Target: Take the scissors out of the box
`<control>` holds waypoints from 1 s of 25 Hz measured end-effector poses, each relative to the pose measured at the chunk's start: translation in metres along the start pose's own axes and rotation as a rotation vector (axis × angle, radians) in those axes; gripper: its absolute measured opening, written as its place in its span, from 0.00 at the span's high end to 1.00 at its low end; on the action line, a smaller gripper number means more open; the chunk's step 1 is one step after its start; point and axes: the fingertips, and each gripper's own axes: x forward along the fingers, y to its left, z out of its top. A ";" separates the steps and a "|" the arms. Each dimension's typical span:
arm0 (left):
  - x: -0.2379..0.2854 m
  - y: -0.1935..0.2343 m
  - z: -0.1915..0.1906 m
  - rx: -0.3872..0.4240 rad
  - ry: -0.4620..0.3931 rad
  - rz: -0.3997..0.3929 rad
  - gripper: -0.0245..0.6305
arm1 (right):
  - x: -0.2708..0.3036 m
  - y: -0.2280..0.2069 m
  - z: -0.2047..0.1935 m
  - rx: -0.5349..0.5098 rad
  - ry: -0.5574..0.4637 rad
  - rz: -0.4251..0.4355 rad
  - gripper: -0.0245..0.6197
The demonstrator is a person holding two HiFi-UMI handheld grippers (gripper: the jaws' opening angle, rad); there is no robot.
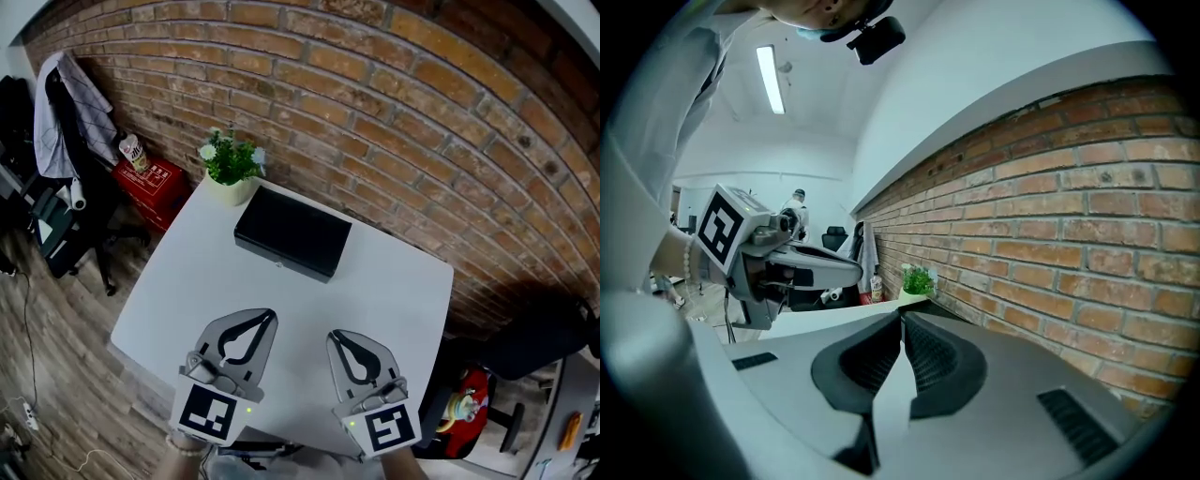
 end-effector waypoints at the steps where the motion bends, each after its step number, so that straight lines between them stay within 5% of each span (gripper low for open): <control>1: 0.005 0.003 -0.002 0.004 0.006 -0.007 0.93 | 0.003 -0.002 -0.002 0.005 0.006 -0.007 0.89; 15: 0.064 0.058 -0.069 -0.092 0.083 0.040 0.93 | 0.048 -0.022 -0.041 0.056 0.106 -0.062 0.89; 25: 0.111 0.070 -0.119 -0.126 0.160 -0.008 0.92 | 0.071 -0.030 -0.054 0.076 0.107 -0.090 0.89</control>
